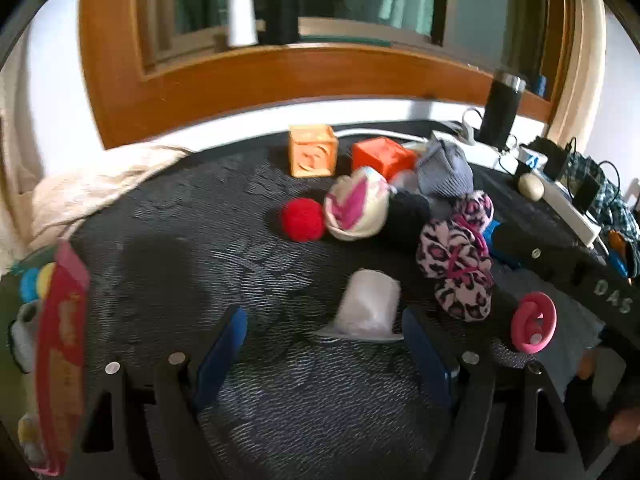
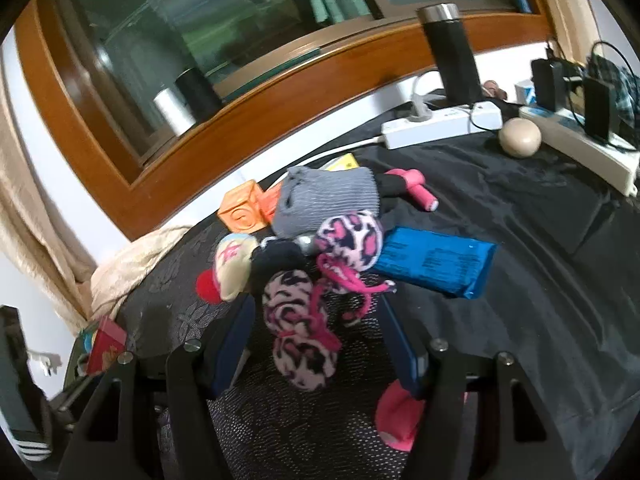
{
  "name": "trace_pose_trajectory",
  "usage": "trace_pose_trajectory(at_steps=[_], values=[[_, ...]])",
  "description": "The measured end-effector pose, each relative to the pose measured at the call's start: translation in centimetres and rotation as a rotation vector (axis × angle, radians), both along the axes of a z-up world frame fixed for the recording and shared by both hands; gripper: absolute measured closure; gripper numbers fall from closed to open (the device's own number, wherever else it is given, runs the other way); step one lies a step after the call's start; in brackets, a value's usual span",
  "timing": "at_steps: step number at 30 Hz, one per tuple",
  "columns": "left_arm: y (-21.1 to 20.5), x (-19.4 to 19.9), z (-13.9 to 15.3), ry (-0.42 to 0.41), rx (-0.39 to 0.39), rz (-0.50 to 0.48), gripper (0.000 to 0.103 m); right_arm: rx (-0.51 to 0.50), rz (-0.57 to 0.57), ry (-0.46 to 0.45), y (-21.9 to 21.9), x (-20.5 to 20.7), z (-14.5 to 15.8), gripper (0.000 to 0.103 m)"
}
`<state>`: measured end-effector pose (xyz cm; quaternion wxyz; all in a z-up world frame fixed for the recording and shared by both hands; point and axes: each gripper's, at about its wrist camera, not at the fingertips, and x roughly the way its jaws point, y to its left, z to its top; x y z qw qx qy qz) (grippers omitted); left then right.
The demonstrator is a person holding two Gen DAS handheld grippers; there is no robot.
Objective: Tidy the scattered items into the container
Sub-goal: 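Grasp the white paper roll with the left tool while the right tool grasps the pink leopard plush, then carry the paper roll and leopard plush over the red tin and open both tools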
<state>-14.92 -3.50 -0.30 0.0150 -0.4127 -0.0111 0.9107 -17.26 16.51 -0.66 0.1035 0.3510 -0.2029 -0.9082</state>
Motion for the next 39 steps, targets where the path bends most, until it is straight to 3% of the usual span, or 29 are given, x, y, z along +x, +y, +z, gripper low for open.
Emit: trace_pose_trajectory(at_steps=[11, 13, 15, 28, 31, 33, 35, 39], values=[[0.7, -2.2, -2.6, -0.064, 0.013, -0.041, 0.022, -0.011, -0.010, -0.031, 0.1, -0.3, -0.5, 0.035], [0.4, -2.5, -3.3, -0.083, 0.024, -0.041, 0.045, 0.001, -0.005, -0.026, -0.1, -0.3, -0.5, 0.035], [0.0, -2.6, -3.8, -0.104, 0.055, -0.037, 0.046, 0.018, 0.009, -0.020, -0.5, -0.3, -0.4, 0.035], [-4.2, 0.3, 0.9, 0.040, 0.066, 0.084, 0.046, 0.166, 0.135, -0.046, -3.9, -0.9, -1.7, 0.035], [-5.0, 0.8, 1.9, 0.079, 0.062, 0.106, 0.046, 0.197, 0.155, -0.058, -4.5, -1.1, -2.1, 0.046], [-5.3, 1.1, 2.3, 0.087, 0.069, 0.111, 0.046, 0.218, 0.169, -0.065, -4.9, -1.3, -2.4, 0.063], [-5.4, 1.1, 2.4, 0.089, 0.073, 0.112, 0.046, 0.236, 0.181, -0.070, -5.3, -1.4, -2.6, 0.067], [-5.5, 1.3, 2.6, 0.096, 0.082, 0.117, 0.046, 0.180, 0.173, -0.016, -4.5, -0.7, -1.7, 0.070]])
